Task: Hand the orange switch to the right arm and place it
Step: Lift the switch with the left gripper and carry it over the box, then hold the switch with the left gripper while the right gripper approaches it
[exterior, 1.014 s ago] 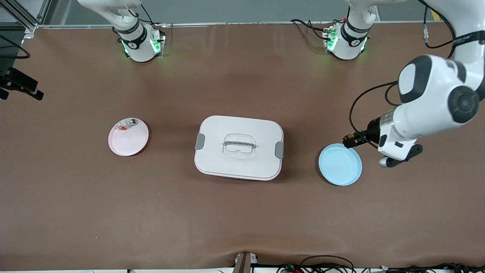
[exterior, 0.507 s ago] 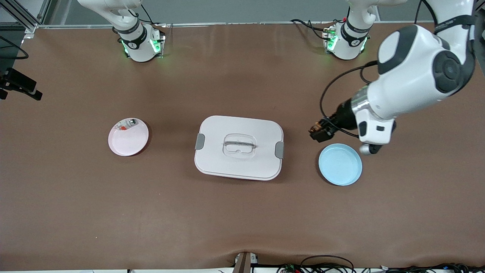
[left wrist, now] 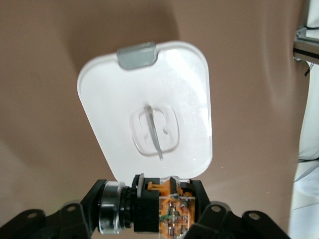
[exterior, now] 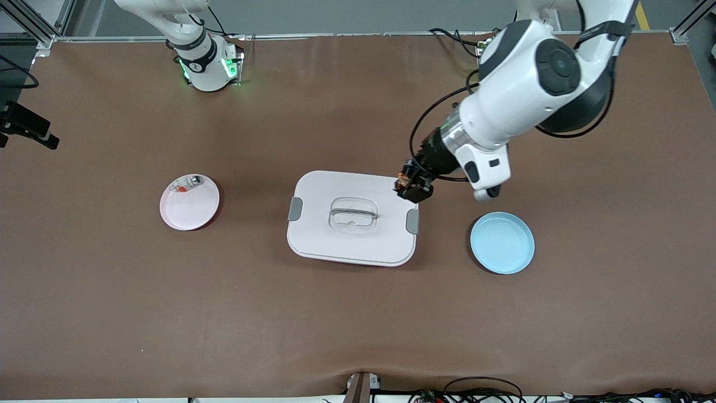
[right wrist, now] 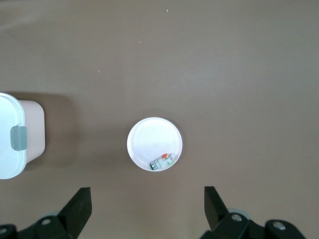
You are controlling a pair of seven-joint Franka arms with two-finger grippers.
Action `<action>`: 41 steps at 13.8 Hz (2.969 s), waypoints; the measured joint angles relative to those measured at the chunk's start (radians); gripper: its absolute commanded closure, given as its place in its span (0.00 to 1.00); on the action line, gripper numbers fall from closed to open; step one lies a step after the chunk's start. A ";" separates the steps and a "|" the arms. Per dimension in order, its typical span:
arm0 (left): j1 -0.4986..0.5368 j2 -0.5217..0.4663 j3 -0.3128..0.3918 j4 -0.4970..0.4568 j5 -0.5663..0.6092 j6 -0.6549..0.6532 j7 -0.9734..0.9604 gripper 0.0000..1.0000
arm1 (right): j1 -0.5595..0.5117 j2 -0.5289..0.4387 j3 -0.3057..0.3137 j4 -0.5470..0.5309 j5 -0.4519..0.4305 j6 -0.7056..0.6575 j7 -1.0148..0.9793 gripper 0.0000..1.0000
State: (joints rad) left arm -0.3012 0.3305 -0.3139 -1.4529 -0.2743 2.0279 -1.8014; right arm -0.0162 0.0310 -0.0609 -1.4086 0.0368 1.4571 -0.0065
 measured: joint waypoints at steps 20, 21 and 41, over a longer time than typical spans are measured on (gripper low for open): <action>-0.239 0.036 -0.002 0.007 -0.003 0.327 -0.302 0.65 | -0.024 0.027 0.002 -0.194 0.623 0.057 -0.134 0.00; -0.239 0.036 -0.002 0.007 -0.003 0.327 -0.302 0.65 | -0.022 0.014 0.006 -0.236 0.667 0.097 -0.135 0.00; -0.244 0.044 0.000 0.008 -0.003 0.341 -0.302 0.65 | 0.491 -0.157 0.027 -0.585 0.878 0.811 0.006 0.00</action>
State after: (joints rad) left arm -0.5456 0.3746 -0.3136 -1.4454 -0.2770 2.3685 -2.1035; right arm 0.4750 -0.1255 -0.0339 -1.9938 0.9148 2.2680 -0.0010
